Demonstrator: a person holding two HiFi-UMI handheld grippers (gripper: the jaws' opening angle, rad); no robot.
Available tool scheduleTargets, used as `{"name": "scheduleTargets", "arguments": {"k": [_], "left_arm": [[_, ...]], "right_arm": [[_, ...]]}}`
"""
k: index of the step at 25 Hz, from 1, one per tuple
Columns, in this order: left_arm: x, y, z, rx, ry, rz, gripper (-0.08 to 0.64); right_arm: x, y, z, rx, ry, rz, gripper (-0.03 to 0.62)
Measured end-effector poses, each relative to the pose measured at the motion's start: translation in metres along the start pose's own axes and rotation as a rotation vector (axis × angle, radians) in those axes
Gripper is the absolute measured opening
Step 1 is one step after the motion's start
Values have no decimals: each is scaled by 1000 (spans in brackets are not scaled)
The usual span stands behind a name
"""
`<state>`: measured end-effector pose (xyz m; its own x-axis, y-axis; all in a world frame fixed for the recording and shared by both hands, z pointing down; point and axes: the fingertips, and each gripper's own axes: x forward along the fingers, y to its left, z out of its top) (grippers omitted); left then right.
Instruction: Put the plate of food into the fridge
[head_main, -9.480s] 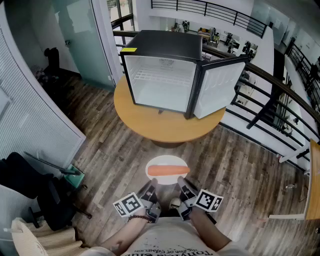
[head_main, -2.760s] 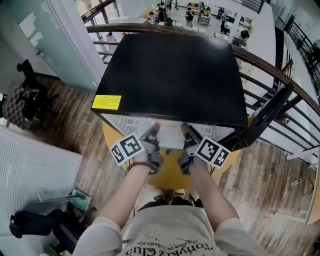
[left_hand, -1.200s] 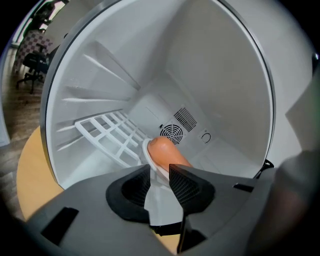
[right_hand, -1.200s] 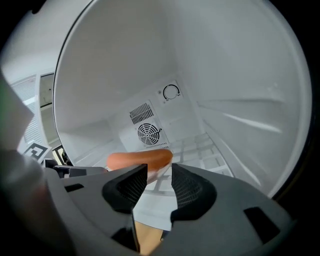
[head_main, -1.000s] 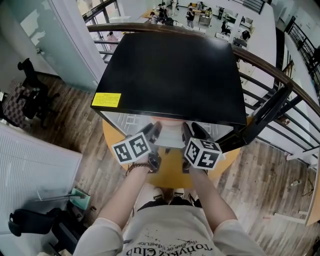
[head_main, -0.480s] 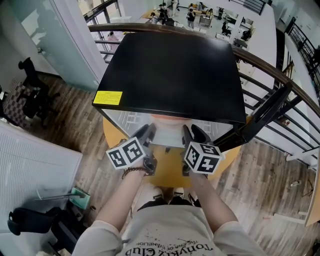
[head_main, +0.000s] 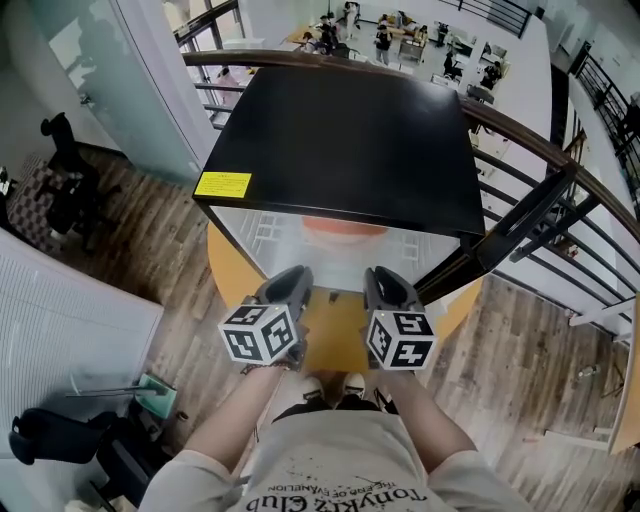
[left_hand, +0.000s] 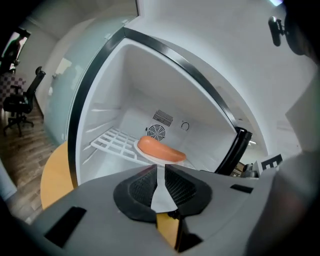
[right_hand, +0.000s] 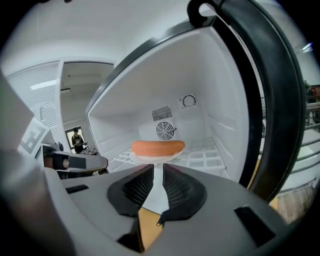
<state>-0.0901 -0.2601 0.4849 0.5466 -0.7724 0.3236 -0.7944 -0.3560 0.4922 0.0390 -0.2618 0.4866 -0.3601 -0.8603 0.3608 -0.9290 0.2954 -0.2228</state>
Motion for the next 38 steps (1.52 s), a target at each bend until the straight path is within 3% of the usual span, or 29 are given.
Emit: {"name": "scheduleTargets", "arguments": {"k": [6, 11, 17, 22, 25, 32, 38], "left_arm": [[-18, -12, -28, 35, 37, 13, 34], [-36, -23, -52, 79, 54, 15, 25], [-51, -35, -81, 152, 78, 26, 25], [-59, -40, -111, 101, 108, 33, 25], [-63, -46, -125, 115, 114, 42, 25], [-64, -56, -137, 189, 142, 35, 25], [-67, -59, -144, 202, 155, 36, 24]], "right_arm": [[-21, 10, -18, -47, 26, 34, 35], [-45, 23, -32, -147, 19, 86, 29], [-69, 33, -66, -131, 75, 139, 29], [-81, 45, -89, -131, 110, 174, 31], [-87, 55, -97, -141, 122, 208, 31], [-92, 71, -108, -187, 149, 262, 29], [-92, 70, -110, -182, 154, 262, 28]]}}
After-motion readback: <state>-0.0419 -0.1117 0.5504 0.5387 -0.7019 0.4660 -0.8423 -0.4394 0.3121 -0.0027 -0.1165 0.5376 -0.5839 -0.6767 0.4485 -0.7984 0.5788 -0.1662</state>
